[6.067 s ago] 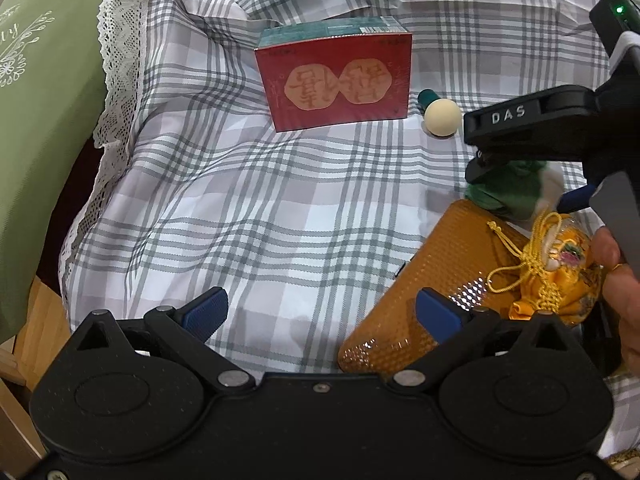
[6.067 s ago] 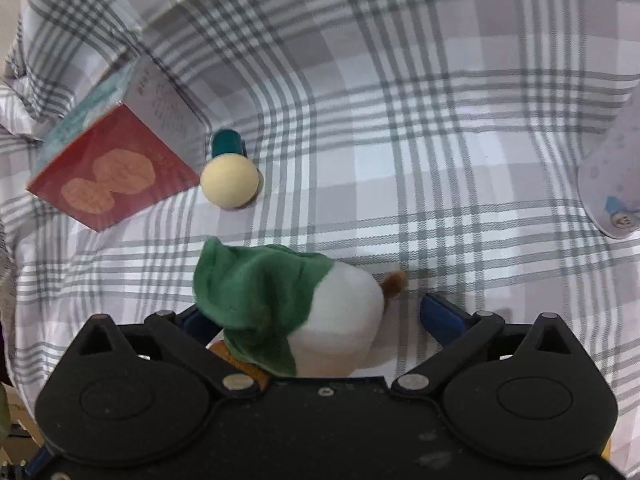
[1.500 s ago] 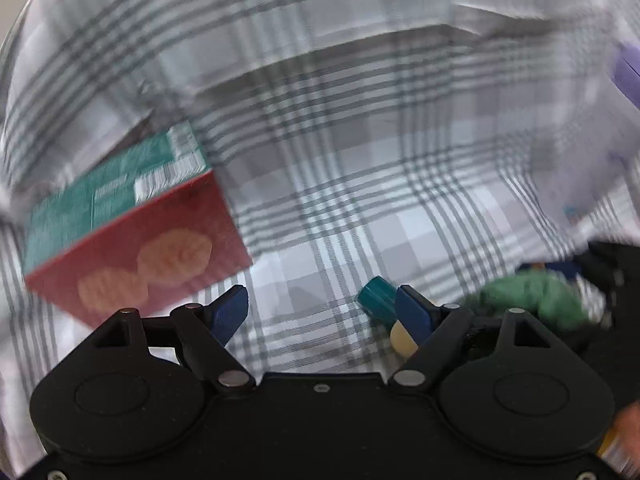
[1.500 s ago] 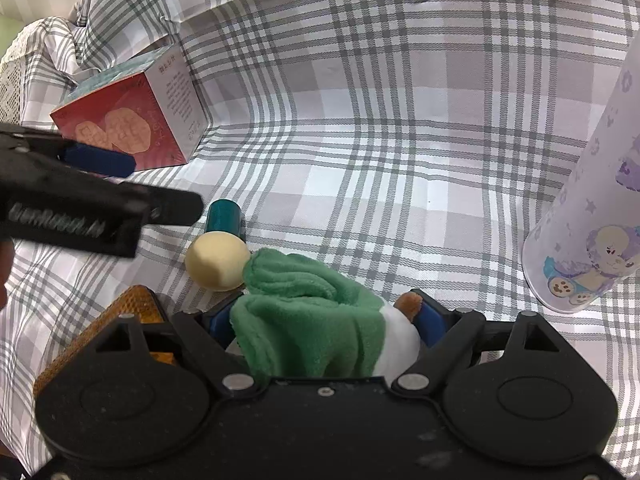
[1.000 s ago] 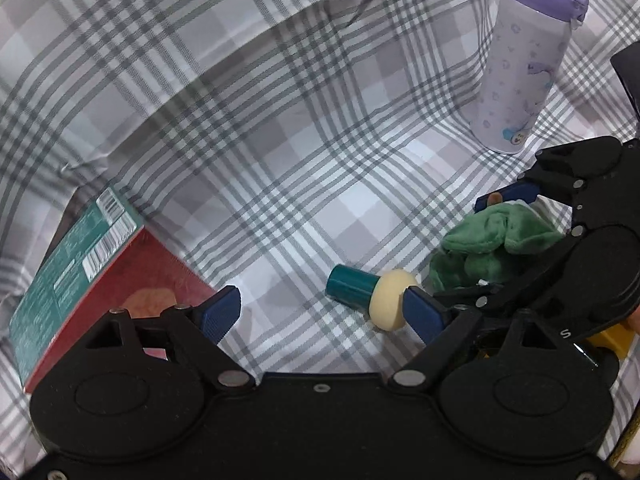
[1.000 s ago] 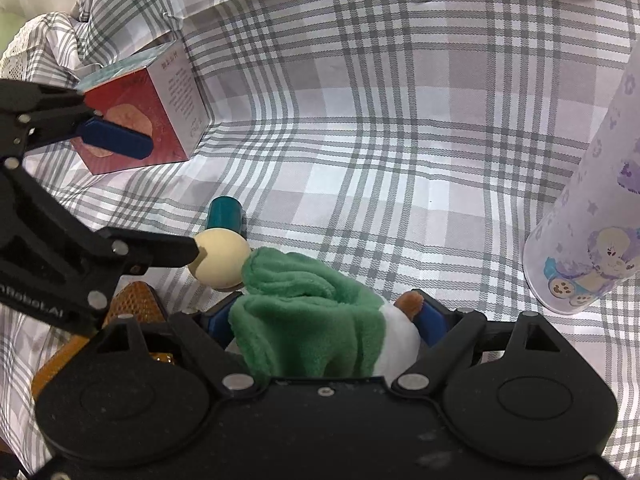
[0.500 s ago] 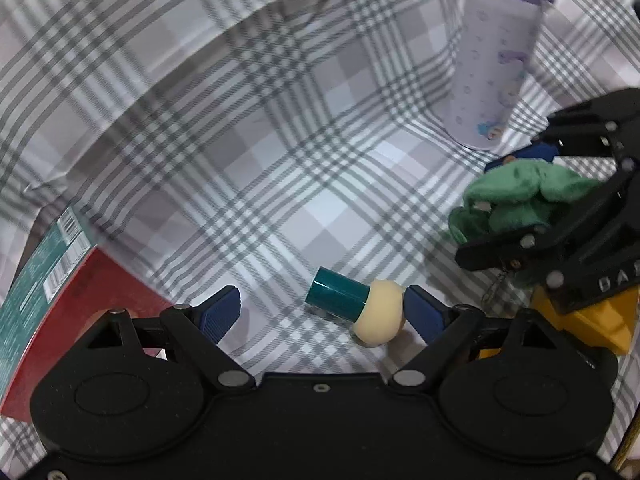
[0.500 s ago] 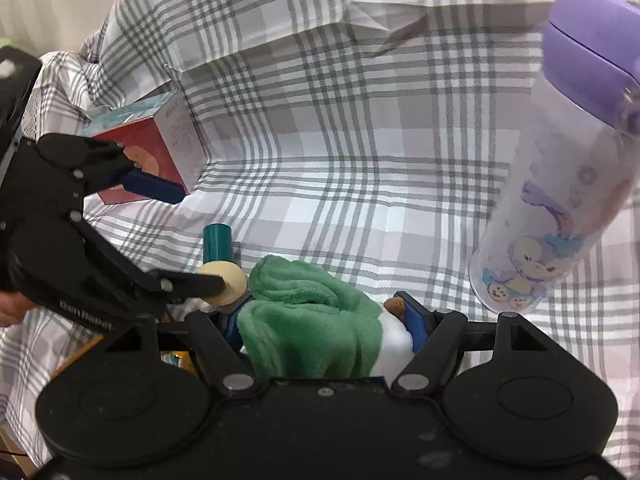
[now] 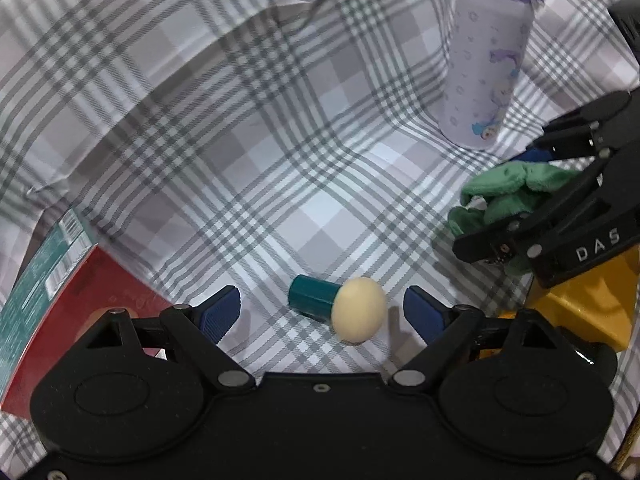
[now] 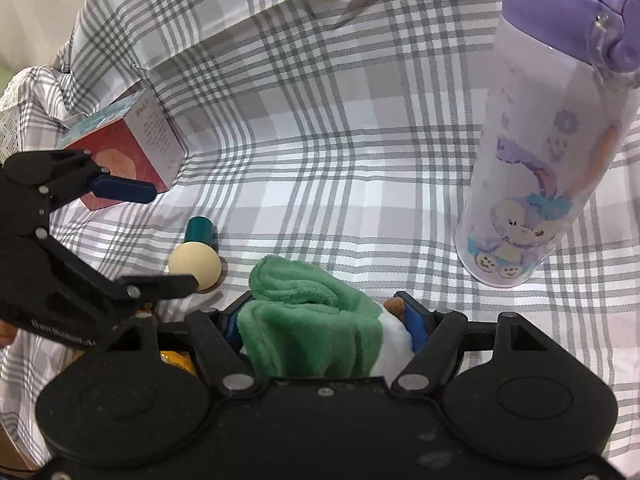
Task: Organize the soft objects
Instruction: 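Lift the teal stick with the left tool while the right tool holds the plush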
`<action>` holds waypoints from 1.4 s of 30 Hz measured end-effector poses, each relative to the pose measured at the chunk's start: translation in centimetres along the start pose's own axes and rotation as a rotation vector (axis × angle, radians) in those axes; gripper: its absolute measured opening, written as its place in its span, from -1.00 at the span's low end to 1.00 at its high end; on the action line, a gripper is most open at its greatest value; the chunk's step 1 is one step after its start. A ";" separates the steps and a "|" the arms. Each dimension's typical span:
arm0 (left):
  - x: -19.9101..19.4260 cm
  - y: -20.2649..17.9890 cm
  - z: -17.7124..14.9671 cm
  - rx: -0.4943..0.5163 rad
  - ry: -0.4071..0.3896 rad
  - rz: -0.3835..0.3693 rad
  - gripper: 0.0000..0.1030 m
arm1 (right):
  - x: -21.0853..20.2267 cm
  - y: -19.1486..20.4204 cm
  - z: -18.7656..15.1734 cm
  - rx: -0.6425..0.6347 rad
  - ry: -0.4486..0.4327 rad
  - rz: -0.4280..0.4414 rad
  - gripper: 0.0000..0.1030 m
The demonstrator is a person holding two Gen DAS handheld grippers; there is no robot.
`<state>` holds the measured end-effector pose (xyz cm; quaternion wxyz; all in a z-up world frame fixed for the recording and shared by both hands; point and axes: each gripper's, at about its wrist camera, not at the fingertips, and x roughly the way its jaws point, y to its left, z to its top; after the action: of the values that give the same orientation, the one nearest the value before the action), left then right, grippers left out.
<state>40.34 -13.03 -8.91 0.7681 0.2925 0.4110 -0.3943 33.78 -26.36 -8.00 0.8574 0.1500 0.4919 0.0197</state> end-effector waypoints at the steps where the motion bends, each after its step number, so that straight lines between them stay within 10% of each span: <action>1: 0.3 -0.2 0.0 0.004 0.004 -0.006 0.68 | 0.0 -0.1 0.0 0.006 0.002 0.001 0.41; 10: 2.5 -0.7 0.3 -0.039 0.028 -0.053 0.60 | 0.0 -0.6 0.0 0.030 0.014 0.004 0.41; 18: 2.6 0.1 0.0 -0.194 0.035 -0.063 -0.18 | -0.4 -0.4 0.1 0.035 0.003 0.000 0.41; 29: 0.7 0.9 -0.8 -0.259 0.032 0.102 0.34 | -1.2 0.2 0.4 0.031 -0.011 -0.022 0.41; 42: -2.0 8.0 -2.9 -0.737 0.121 0.290 0.37 | -1.3 0.4 -0.1 0.036 -0.002 -0.009 0.41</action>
<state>45.25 -5.90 -7.66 0.8437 0.0750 0.5239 -0.0902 33.08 -26.18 -6.79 0.8552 0.1633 0.4918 0.0068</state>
